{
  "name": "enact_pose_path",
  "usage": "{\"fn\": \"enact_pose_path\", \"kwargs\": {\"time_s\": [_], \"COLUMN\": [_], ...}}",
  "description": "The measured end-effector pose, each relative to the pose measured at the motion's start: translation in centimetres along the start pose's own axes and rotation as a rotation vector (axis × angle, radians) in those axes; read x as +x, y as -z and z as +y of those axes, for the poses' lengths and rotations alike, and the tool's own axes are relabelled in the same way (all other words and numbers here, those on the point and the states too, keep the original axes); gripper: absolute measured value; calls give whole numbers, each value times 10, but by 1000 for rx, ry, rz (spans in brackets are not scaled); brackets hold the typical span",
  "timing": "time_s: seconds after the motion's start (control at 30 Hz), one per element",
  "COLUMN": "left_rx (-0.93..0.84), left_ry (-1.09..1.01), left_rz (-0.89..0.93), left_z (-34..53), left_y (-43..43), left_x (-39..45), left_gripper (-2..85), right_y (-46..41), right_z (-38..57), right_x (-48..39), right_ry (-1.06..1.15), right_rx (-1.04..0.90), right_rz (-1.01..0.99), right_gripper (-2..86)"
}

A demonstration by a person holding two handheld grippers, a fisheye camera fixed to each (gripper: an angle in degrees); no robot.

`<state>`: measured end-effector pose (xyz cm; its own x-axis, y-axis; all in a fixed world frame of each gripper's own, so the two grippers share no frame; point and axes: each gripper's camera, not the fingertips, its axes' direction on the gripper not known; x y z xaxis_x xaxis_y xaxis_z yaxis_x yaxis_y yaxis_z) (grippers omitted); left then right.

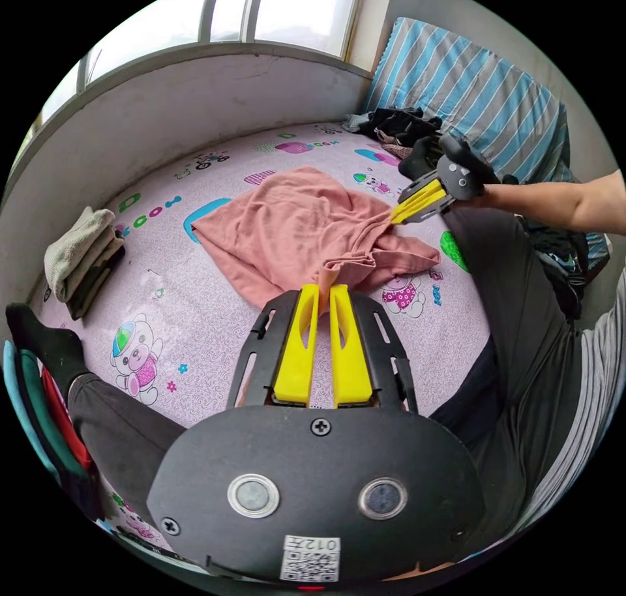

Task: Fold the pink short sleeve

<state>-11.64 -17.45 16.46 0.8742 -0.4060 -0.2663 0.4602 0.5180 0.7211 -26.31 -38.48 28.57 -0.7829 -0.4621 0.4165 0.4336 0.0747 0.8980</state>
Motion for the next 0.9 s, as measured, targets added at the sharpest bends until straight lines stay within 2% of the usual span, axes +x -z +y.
{"fn": "enact_pose_path", "kwargs": {"time_s": [0.17,0.23,0.3,0.37,0.43,0.53,0.6,0.67,0.77,0.87,0.9], "left_rx": [5,-1,-2,-5,-4,-1,-1,-1,0,1,2], "left_ry": [26,35,42,49,50,55,63,73,89,99,102], "left_rz": [7,11,22,27,31,42,50,55,62,68,72], "left_z": [5,7,8,9,9,10,12,14,18,20,21], "left_y": [-2,-4,-6,-7,-7,-7,-9,-10,-11,-12,-13], "left_x": [-7,-9,-10,-11,-13,-17,-20,-23,-26,-29,-30], "left_gripper": [8,7,7,7,7,7,7,7,7,8,8], "right_y": [40,27,8,-4,-19,-41,-52,-64,-68,-46,-34], "right_z": [27,39,49,67,101,142,158,166,174,160,149], "right_x": [39,45,48,57,76,74,69,64,56,35,19], "right_ry": [-226,-294,-370,-504,-782,-996,-1074,-1108,-1111,-949,-821], "right_rx": [183,144,46,3,-15,0,16,22,126,212,237], "right_rz": [-223,-359,-299,-287,-487,-710,-787,-847,-867,-731,-676], "right_gripper": [-7,-4,5,51,70,89,95,92,32,3,-1]}}
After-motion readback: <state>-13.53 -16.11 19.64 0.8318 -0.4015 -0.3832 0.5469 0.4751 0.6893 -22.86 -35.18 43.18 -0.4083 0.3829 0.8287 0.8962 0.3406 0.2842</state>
